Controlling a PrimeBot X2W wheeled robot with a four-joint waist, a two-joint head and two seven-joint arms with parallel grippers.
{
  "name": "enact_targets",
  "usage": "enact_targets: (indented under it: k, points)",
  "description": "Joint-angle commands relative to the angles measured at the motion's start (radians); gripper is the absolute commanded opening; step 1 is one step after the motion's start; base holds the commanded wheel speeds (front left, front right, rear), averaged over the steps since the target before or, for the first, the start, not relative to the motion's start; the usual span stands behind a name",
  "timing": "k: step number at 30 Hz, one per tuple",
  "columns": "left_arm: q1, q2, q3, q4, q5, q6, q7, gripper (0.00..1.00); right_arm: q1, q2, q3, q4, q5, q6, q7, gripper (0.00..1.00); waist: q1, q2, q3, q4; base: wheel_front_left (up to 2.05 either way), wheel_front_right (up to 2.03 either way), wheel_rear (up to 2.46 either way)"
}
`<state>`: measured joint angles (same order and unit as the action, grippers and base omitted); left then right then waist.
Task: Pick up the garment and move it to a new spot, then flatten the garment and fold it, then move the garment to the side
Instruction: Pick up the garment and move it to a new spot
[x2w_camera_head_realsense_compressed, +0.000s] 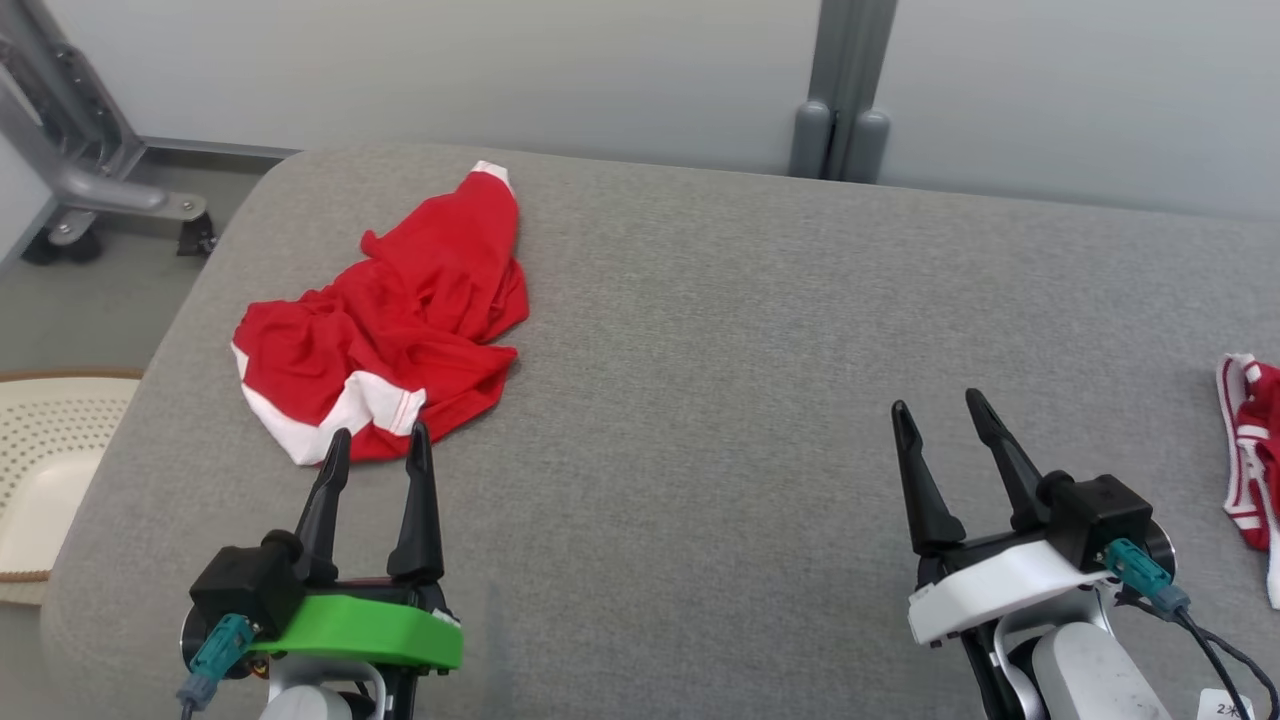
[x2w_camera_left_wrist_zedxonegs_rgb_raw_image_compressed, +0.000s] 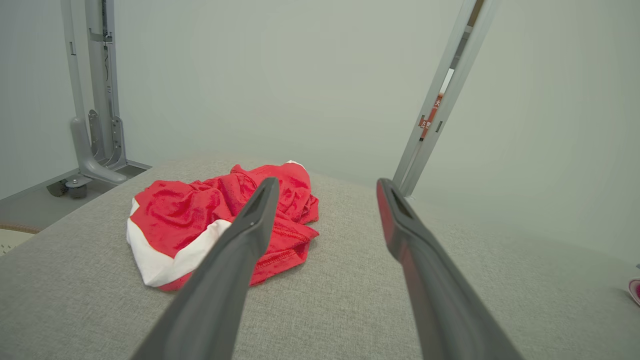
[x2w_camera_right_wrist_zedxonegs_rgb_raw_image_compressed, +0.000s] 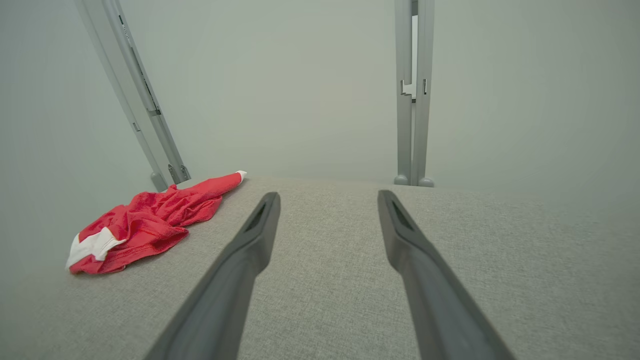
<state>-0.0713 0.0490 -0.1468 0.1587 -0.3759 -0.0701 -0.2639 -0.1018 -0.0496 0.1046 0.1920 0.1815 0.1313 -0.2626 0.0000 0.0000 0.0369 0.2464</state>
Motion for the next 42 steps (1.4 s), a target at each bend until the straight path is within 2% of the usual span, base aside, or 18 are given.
enact_targets:
  k: [1, 10, 18, 24, 30, 36, 42]
  points:
    - [0.003, 0.003, 0.006, -0.001, 0.002, 0.003, 0.000, 1.00, 0.001, -0.002, 0.007, 0.006, 0.006, -0.001, -0.003, 1.00, 0.0000, 0.0000, -0.008, 0.069, 0.00, 0.00, 0.00]
    - [0.016, 0.003, 0.019, 0.000, 0.004, 0.005, 0.000, 1.00, -0.004, -0.002, 0.058, 0.028, 0.024, -0.001, -0.003, 1.00, 0.0000, 0.0000, -0.012, 0.162, 0.00, 0.00, 0.00]
    - [0.021, 0.003, 0.031, -0.005, 0.007, 0.008, 0.000, 1.00, -0.015, -0.002, 0.068, 0.033, 0.025, -0.001, -0.003, 1.00, 0.0000, 0.0000, 0.001, 0.184, 0.00, 0.00, 0.00]
    - [0.003, 0.003, 0.051, -0.013, -0.002, 0.010, 0.000, 1.00, -0.033, -0.003, 0.070, 0.030, 0.012, -0.001, -0.003, 1.00, 0.0000, 0.0000, 0.036, 0.168, 0.00, 0.00, 0.00]
    - [-0.059, 0.003, 0.100, 0.012, 0.021, -0.012, 0.000, 1.00, -0.068, -0.003, 0.059, 0.012, -0.026, -0.001, -0.003, 1.00, 0.0000, 0.0000, 0.118, 0.139, 0.00, 0.00, 0.00]
    - [-0.192, 0.059, 0.094, 0.172, 0.030, -0.033, 0.037, 1.00, -0.132, -0.003, 0.029, -0.048, -0.077, -0.001, 0.006, 1.00, 0.0000, 0.0000, 0.245, 0.093, 0.00, 0.00, 0.00]
    - [-0.366, 0.131, 0.069, 0.284, 0.016, -0.047, 0.154, 1.00, -0.189, -0.018, -0.014, -0.143, -0.138, -0.001, 0.024, 1.00, 0.0000, 0.0000, 0.359, 0.050, 0.00, 0.00, 0.00]
